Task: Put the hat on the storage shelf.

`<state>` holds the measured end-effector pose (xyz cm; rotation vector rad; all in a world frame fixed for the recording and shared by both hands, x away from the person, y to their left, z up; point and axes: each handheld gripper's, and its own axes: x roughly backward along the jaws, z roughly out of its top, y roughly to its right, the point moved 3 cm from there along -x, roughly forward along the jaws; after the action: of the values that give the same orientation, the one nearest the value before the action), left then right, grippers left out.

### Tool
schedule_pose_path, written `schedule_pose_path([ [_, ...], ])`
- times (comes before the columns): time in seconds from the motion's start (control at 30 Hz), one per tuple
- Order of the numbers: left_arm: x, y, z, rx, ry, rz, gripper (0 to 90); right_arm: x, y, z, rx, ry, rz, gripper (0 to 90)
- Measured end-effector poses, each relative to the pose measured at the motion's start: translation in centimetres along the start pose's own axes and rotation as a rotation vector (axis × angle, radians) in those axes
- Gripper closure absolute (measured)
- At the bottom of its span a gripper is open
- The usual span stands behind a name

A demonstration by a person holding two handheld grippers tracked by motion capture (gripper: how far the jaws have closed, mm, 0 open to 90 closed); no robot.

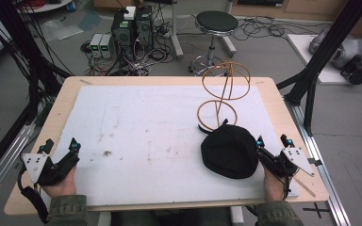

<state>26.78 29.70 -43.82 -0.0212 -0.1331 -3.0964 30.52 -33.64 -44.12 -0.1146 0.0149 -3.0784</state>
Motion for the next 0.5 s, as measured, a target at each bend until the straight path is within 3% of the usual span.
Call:
schedule_pose_path([
  [0.5,-0.08,-0.05,-0.02,0.002,-0.004,-0.002,23.9,0.0,0.03,-0.02,-0.019,-0.001,0.003,17.3],
])
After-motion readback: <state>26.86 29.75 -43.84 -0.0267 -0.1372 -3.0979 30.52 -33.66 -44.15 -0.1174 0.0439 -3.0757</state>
